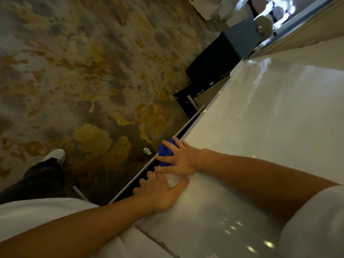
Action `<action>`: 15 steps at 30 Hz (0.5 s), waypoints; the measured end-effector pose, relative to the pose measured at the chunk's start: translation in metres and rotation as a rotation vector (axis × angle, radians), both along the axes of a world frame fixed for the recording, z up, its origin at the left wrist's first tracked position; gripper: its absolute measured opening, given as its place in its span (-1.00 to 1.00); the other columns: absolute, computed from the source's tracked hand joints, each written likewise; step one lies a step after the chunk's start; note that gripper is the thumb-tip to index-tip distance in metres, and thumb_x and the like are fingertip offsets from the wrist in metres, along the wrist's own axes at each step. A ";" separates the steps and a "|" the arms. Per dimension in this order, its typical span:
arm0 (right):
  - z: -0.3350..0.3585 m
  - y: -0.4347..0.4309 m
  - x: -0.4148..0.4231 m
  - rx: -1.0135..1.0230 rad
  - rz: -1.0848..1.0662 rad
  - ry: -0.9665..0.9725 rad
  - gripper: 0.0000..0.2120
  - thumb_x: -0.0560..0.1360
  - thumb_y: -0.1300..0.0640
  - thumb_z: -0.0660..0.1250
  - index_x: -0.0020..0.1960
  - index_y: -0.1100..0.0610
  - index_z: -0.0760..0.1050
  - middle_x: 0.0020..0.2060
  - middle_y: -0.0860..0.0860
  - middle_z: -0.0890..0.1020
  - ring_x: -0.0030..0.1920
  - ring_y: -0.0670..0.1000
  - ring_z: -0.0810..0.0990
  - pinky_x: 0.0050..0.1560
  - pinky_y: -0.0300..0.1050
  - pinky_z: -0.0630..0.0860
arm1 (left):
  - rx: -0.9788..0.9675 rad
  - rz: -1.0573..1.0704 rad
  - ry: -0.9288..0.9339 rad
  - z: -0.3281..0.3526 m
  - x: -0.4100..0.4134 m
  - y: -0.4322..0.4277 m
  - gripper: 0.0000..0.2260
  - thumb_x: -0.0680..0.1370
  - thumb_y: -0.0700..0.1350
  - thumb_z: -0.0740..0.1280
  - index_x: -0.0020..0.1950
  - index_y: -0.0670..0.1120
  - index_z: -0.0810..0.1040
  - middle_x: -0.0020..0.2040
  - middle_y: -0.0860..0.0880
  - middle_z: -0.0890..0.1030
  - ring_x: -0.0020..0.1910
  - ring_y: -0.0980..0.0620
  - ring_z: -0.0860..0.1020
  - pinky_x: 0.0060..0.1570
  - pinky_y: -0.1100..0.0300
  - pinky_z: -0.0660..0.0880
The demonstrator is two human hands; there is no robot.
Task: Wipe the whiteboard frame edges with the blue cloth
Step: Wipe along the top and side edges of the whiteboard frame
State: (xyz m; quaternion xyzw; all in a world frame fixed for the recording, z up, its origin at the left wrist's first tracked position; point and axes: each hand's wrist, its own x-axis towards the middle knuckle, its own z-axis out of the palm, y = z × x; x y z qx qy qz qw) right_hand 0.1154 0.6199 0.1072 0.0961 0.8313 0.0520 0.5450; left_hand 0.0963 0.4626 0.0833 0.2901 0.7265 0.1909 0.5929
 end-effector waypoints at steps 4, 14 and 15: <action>0.003 0.037 -0.011 0.124 -0.085 0.036 -0.33 0.48 -0.49 -0.20 0.55 -0.32 -0.13 0.60 0.00 -0.22 0.52 0.28 -0.36 0.47 0.39 -0.24 | 0.022 -0.018 -0.021 0.000 -0.006 0.006 0.06 0.32 0.60 -0.02 0.60 -0.02 -0.21 0.61 -0.14 -0.01 0.54 -0.28 0.08 0.46 -0.24 0.15; 0.004 0.084 -0.018 -0.015 -0.111 0.136 -0.35 0.51 -0.44 -0.23 0.55 -0.28 0.02 0.61 -0.01 -0.12 0.56 0.22 -0.29 0.50 0.30 -0.20 | 0.081 0.083 -0.259 -0.027 -0.030 0.073 0.15 0.24 0.60 0.15 0.59 0.00 -0.24 0.62 -0.13 -0.06 0.56 -0.26 0.09 0.44 -0.16 0.19; 0.010 0.107 -0.019 0.052 -0.165 0.139 -0.41 0.56 -0.40 -0.19 0.55 -0.28 0.03 0.61 0.00 -0.12 0.56 0.22 -0.27 0.51 0.30 -0.17 | 0.063 0.057 -0.293 -0.031 -0.034 0.085 0.15 0.26 0.58 0.18 0.59 -0.01 -0.25 0.62 -0.12 -0.08 0.56 -0.25 0.09 0.44 -0.15 0.20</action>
